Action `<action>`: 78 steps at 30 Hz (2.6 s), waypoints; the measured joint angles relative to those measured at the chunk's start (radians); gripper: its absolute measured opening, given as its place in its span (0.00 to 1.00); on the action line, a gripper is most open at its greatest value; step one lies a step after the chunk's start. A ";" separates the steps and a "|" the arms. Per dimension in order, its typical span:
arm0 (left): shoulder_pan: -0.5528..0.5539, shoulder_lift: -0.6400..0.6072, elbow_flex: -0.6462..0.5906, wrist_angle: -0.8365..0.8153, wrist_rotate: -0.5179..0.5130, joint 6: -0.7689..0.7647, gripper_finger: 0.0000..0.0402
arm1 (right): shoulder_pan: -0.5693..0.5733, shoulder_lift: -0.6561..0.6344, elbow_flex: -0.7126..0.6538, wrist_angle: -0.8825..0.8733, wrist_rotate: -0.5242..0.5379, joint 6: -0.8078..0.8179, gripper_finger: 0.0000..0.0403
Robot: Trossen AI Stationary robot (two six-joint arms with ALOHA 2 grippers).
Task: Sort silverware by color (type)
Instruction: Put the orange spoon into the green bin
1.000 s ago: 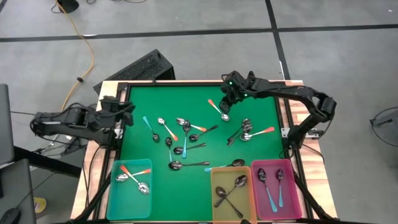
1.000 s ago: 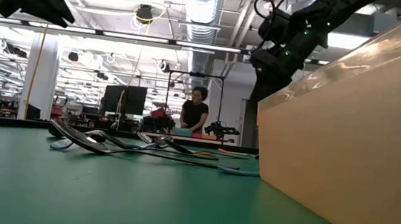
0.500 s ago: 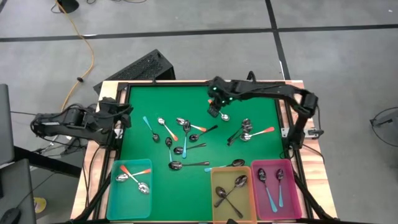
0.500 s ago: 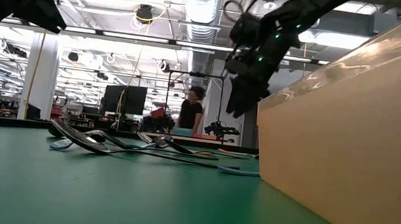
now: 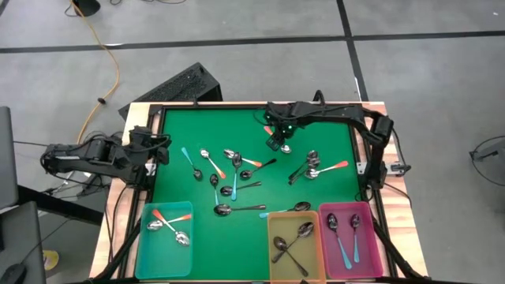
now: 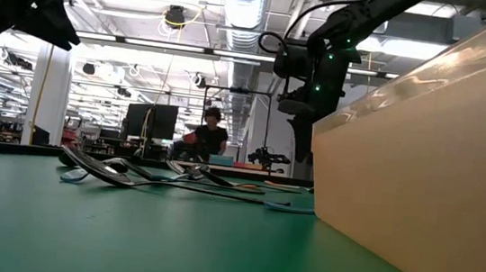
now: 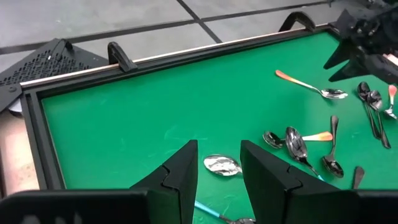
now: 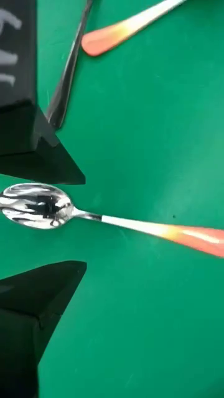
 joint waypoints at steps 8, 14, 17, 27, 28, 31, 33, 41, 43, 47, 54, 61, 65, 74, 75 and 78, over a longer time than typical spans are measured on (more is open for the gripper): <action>0.000 0.000 0.000 0.000 0.000 0.000 0.26 | 0.031 0.000 0.000 -0.009 0.101 0.046 0.54; 0.000 0.000 0.000 0.000 0.007 0.000 0.26 | 0.042 0.014 -0.032 -0.005 0.108 0.114 0.54; 0.000 0.000 0.000 0.000 0.007 0.000 0.26 | 0.047 0.014 -0.060 0.009 0.107 0.141 0.54; 0.000 0.000 0.000 0.000 0.014 0.008 0.26 | 0.052 0.013 -0.127 -0.021 0.103 0.205 0.54; 0.000 0.000 0.000 0.000 0.009 0.011 0.26 | 0.052 0.013 -0.131 -0.021 0.101 0.206 0.54; 0.000 0.000 0.000 0.000 0.004 0.011 0.26 | 0.051 0.013 -0.142 -0.009 0.048 0.231 0.54; 0.000 0.000 0.000 0.000 0.002 0.011 0.26 | 0.049 0.013 -0.154 0.004 -0.004 0.235 0.54; 0.000 0.000 0.000 0.000 -0.007 0.031 0.26 | 0.055 0.008 -0.193 0.050 -0.074 0.239 0.51; 0.000 0.000 0.000 0.000 -0.007 0.031 0.26 | 0.058 0.008 -0.193 0.051 -0.078 0.239 0.47; 0.000 0.000 0.000 0.000 -0.007 0.031 0.26 | 0.068 0.009 -0.193 0.049 -0.072 0.239 0.35; 0.000 0.000 0.000 0.000 -0.008 0.031 0.26 | 0.095 0.010 -0.193 0.056 -0.076 0.226 0.15; 0.000 0.000 0.000 0.000 -0.009 0.031 0.26 | 0.126 0.010 -0.194 0.123 -0.093 0.203 0.03; 0.000 0.000 0.000 0.000 -0.009 0.030 0.26 | 0.145 0.005 -0.194 0.164 -0.087 0.196 0.01; 0.000 0.000 0.000 0.000 -0.011 0.020 0.26 | 0.197 -0.045 -0.198 0.218 -0.013 0.199 0.00; 0.000 0.000 0.000 0.000 -0.015 0.020 0.26 | 0.202 -0.055 -0.198 0.229 -0.012 0.201 0.00; 0.000 0.000 0.000 0.000 -0.043 0.012 0.26 | 0.221 -0.076 -0.197 0.276 -0.002 0.201 0.00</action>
